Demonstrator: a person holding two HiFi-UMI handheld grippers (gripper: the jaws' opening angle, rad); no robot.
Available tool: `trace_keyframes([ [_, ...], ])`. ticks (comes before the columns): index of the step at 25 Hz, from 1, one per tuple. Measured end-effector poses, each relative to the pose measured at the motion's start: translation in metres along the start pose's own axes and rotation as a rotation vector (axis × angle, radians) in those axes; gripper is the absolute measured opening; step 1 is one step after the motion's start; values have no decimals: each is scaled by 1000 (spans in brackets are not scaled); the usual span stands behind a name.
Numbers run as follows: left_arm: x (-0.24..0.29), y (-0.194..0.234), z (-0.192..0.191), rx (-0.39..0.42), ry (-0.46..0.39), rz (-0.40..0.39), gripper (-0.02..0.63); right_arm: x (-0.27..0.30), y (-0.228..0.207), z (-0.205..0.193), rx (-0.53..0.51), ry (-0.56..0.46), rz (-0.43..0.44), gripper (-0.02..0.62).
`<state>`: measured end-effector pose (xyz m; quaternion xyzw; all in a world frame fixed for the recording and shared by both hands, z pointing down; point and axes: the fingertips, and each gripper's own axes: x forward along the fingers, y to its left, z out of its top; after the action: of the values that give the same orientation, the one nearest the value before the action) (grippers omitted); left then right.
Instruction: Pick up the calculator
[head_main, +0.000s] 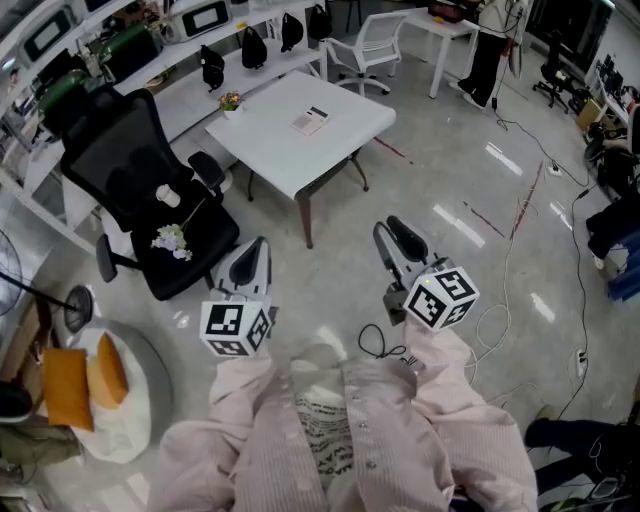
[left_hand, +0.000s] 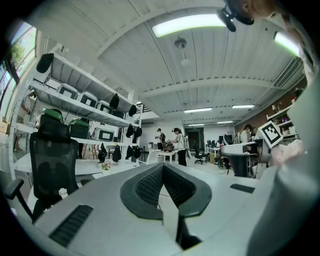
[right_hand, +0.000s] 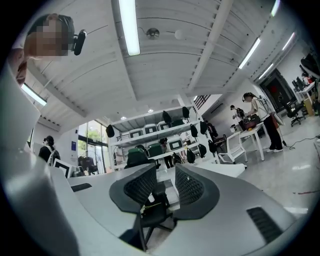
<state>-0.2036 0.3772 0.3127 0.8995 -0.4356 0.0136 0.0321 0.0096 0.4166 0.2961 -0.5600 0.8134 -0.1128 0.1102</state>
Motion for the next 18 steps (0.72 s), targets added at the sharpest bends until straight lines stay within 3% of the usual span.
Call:
trace_keyframes([
  [8, 23, -3, -11, -8, 26, -14, 0, 10, -22, -9, 55, 20, -6, 187],
  [18, 85, 14, -33, -41, 72, -32, 0, 56, -70, -23, 89, 60, -42, 218],
])
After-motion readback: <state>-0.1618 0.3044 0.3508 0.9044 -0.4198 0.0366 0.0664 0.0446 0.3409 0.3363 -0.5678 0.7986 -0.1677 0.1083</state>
